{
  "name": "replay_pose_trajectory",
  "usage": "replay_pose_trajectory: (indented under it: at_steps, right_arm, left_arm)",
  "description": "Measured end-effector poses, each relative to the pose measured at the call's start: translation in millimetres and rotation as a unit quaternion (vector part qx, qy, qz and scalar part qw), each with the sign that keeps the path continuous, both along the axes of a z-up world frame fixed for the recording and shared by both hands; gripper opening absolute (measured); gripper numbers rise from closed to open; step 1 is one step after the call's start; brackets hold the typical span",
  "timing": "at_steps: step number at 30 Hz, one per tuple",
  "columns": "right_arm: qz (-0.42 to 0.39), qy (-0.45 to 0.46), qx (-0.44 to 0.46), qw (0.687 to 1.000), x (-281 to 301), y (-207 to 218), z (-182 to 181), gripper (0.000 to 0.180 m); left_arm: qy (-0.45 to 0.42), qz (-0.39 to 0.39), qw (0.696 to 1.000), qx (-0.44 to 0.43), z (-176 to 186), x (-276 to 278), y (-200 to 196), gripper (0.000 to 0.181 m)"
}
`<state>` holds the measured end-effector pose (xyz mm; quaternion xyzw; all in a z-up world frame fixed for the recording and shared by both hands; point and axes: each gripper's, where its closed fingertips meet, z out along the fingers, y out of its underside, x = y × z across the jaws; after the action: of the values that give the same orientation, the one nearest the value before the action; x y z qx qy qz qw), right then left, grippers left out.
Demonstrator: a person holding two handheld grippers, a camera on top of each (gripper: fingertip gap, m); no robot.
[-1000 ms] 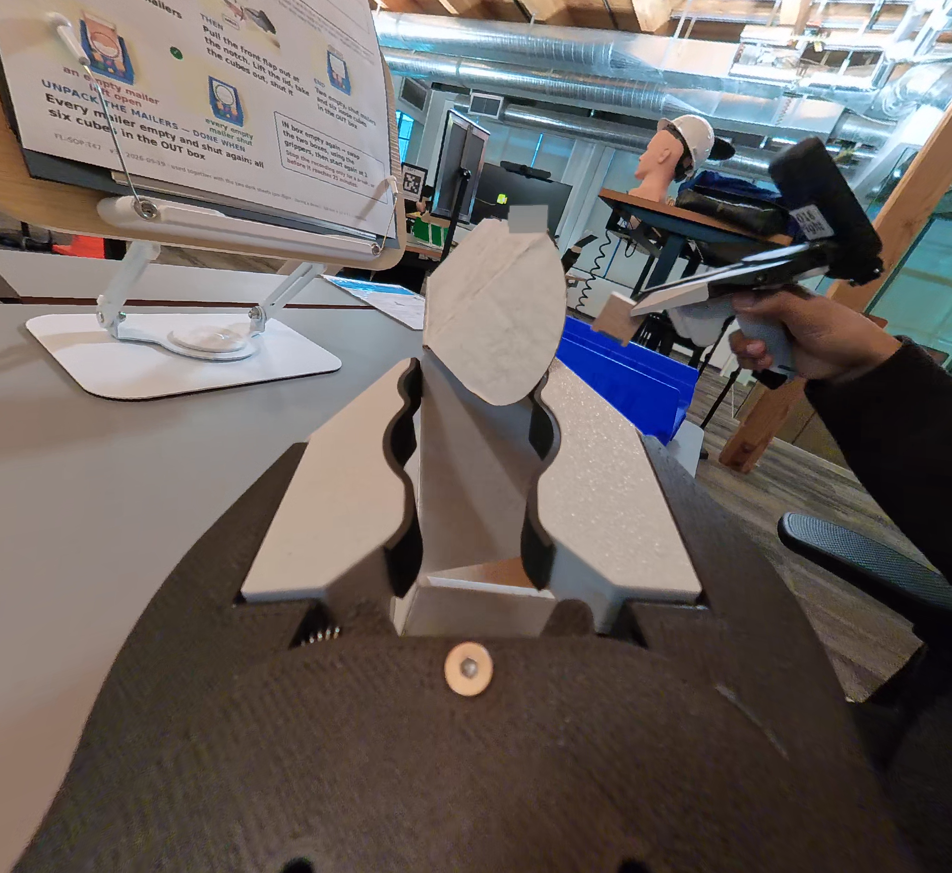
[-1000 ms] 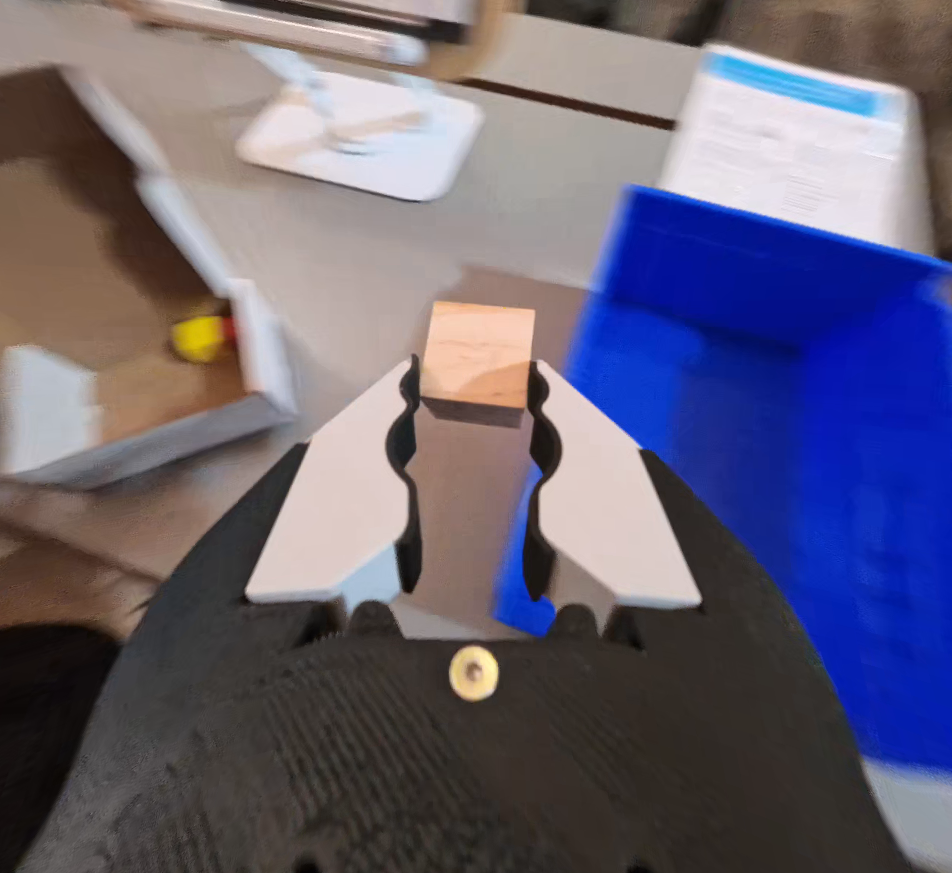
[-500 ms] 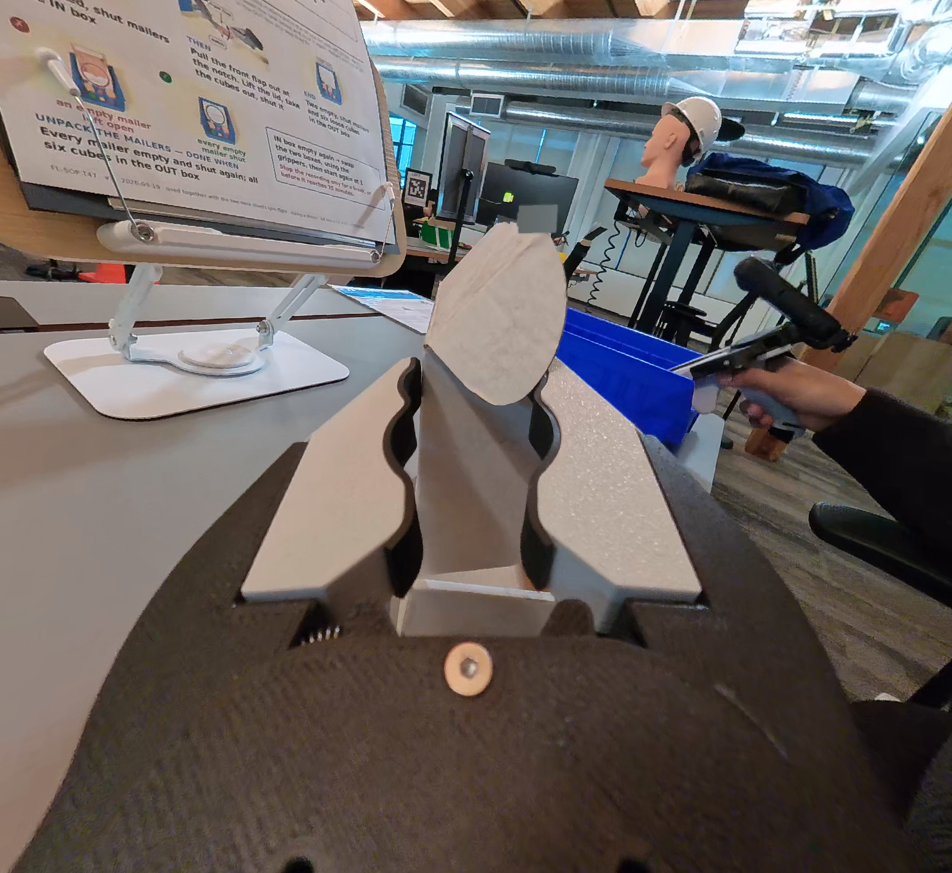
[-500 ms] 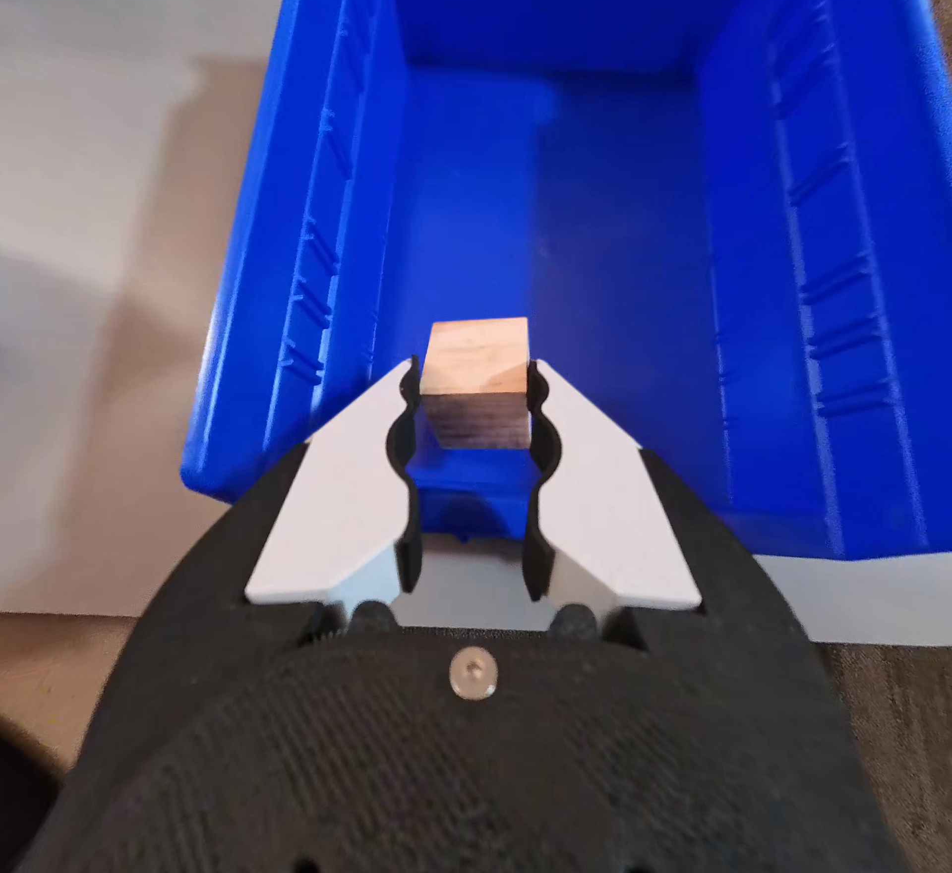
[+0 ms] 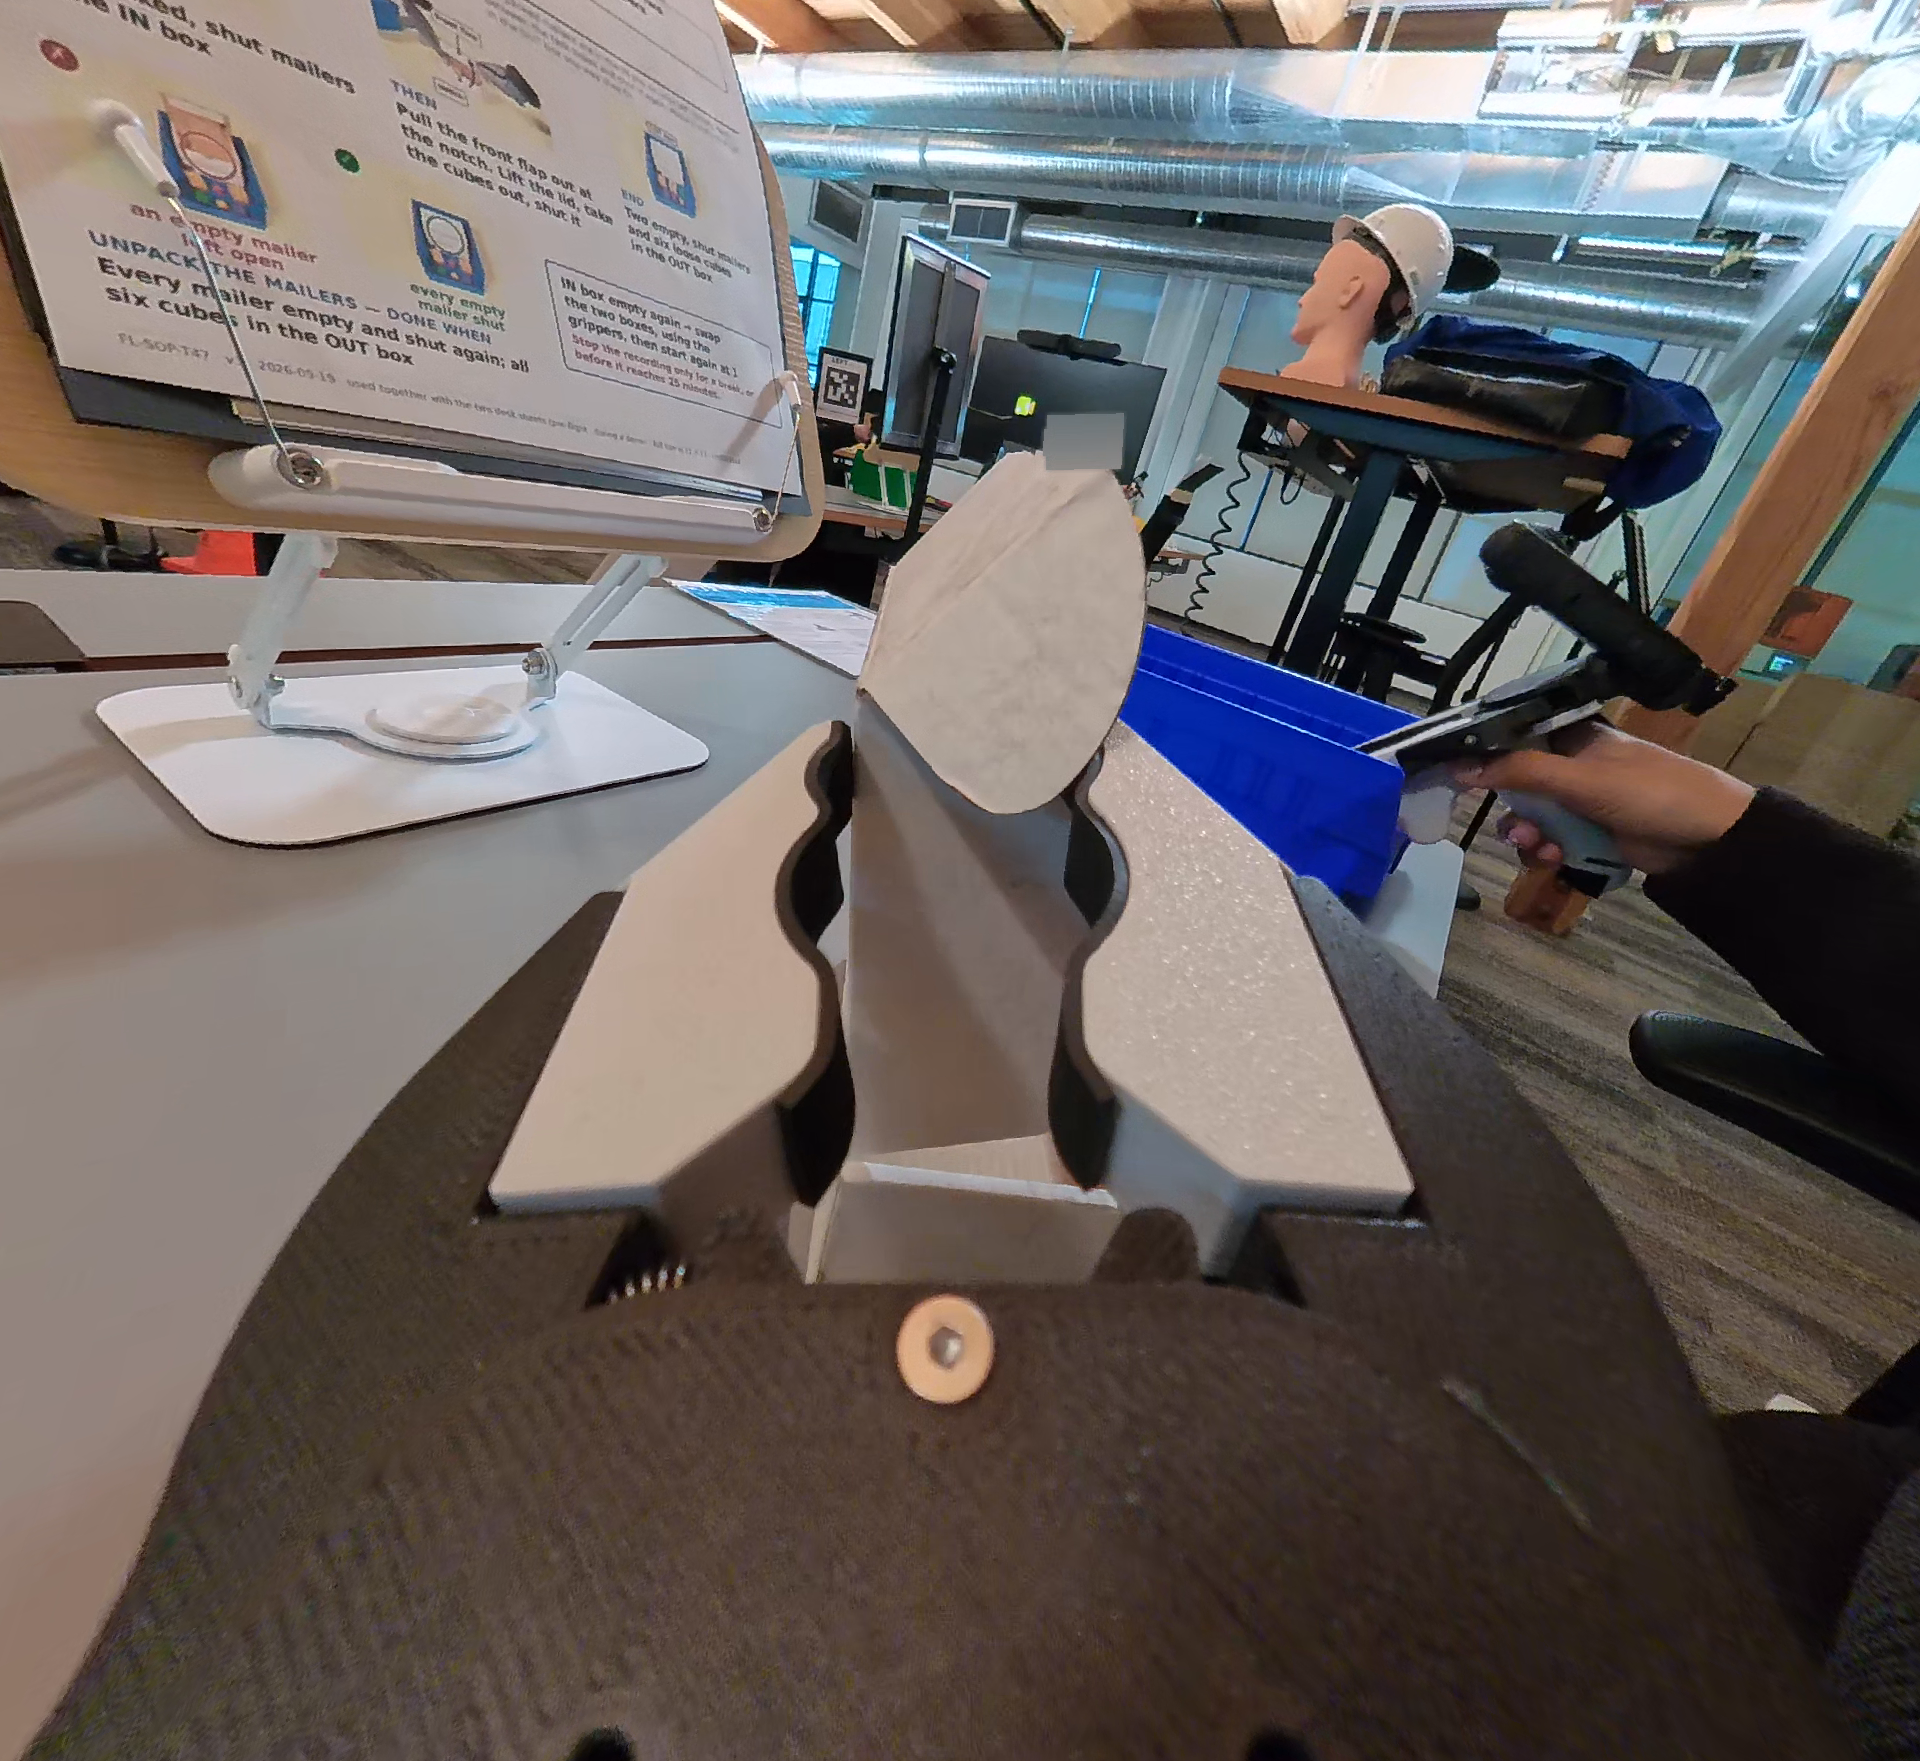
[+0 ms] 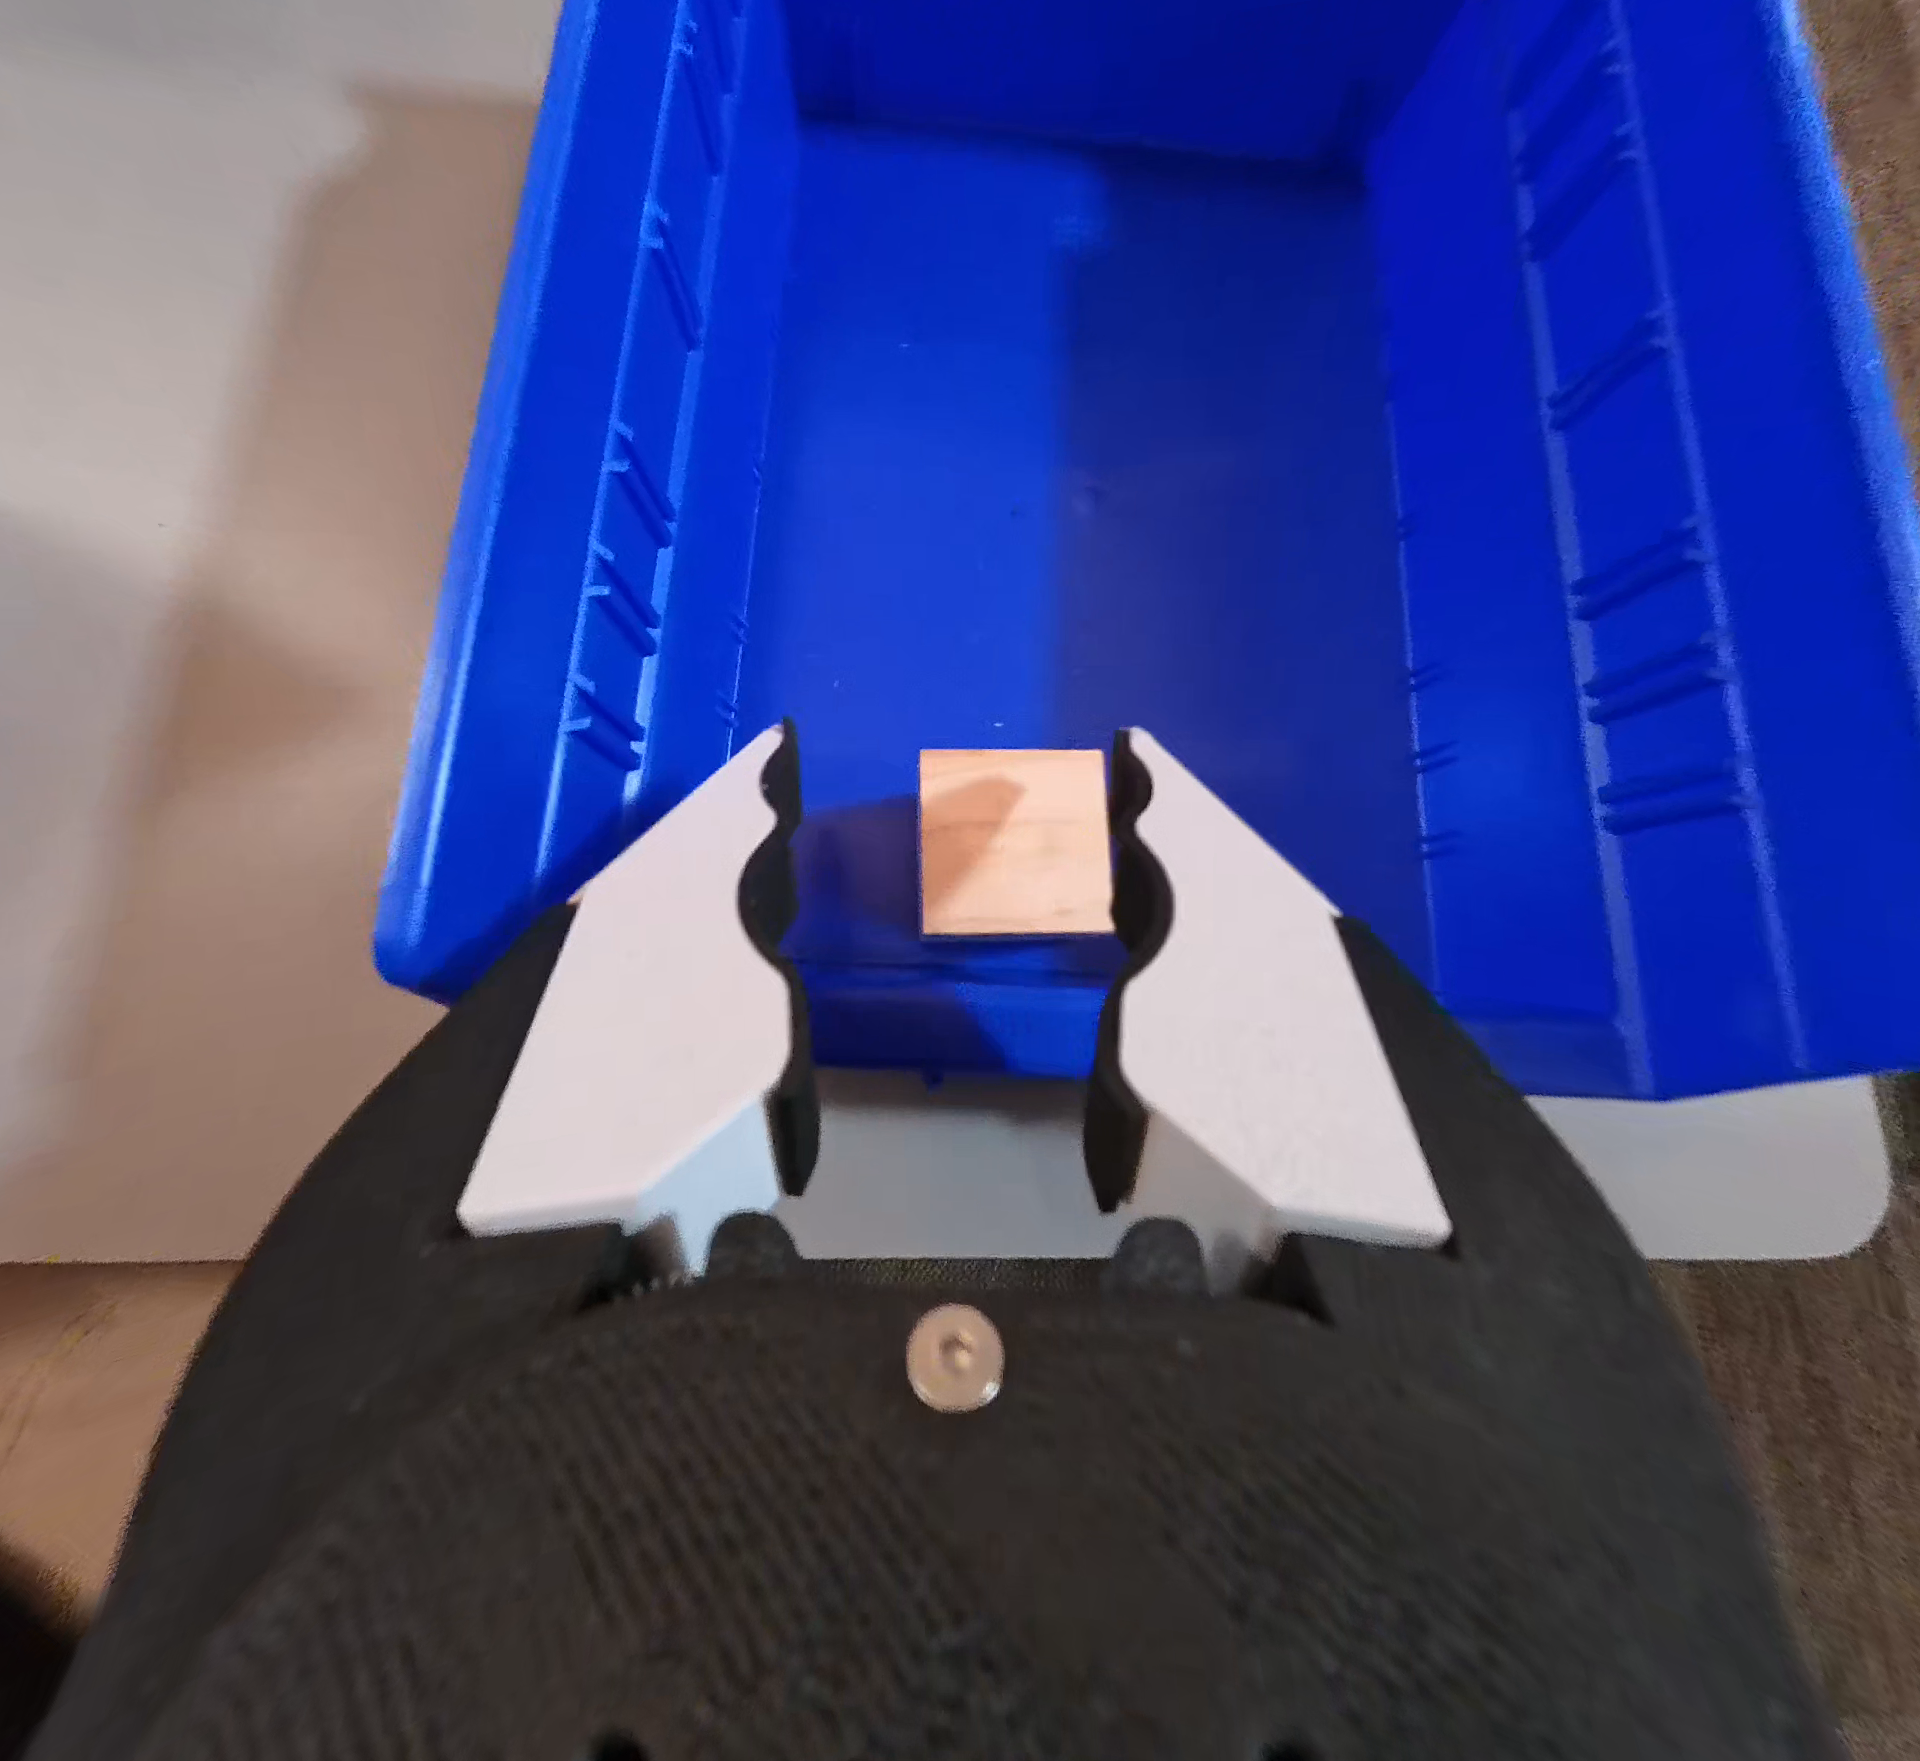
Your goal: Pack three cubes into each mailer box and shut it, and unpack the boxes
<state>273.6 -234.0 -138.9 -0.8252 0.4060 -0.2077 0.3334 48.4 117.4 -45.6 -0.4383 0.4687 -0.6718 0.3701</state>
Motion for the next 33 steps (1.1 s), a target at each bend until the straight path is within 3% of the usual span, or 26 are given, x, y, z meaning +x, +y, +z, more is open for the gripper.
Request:
replay_pose_trajectory:
  at_steps: [5, 11, 18, 24, 28, 33]
  right_arm:
    - [-0.015, -0.074, 0.011, 0.997, 7.1, -3.2, 31.6, 0.059]
    - [-0.048, -0.231, -0.023, 0.971, 9.6, -17.8, 95.6, 0.055]
    - [0.036, -0.295, 0.019, 0.955, -41.4, 41.6, 147.8, 0.049]
    - [0.163, -0.244, 0.104, 0.950, -106.7, 121.7, 140.9, 0.049]
    - [0.268, -0.172, 0.195, 0.928, -167.8, 177.8, 120.5, 0.047]
    - [0.331, -0.135, 0.181, 0.916, -205.4, 211.6, 79.4, 0.047]
  left_arm:
    - [-0.002, 0.001, 1.000, 0.006, 0.1, -1.0, 1.9, 0.038]
    - [-0.002, 0.003, 1.000, 0.007, 0.5, -0.1, 2.2, 0.037]
    - [-0.003, 0.015, 1.000, 0.012, 2.4, 0.2, 0.7, 0.036]
    - [-0.013, 0.039, 0.999, 0.021, 6.2, -1.4, 4.2, 0.032]
    - [-0.013, 0.042, 0.999, 0.024, 7.0, -1.8, 2.8, 0.032]
    - [-0.013, 0.047, 0.997, 0.053, 6.7, -2.5, -2.3, 0.031]
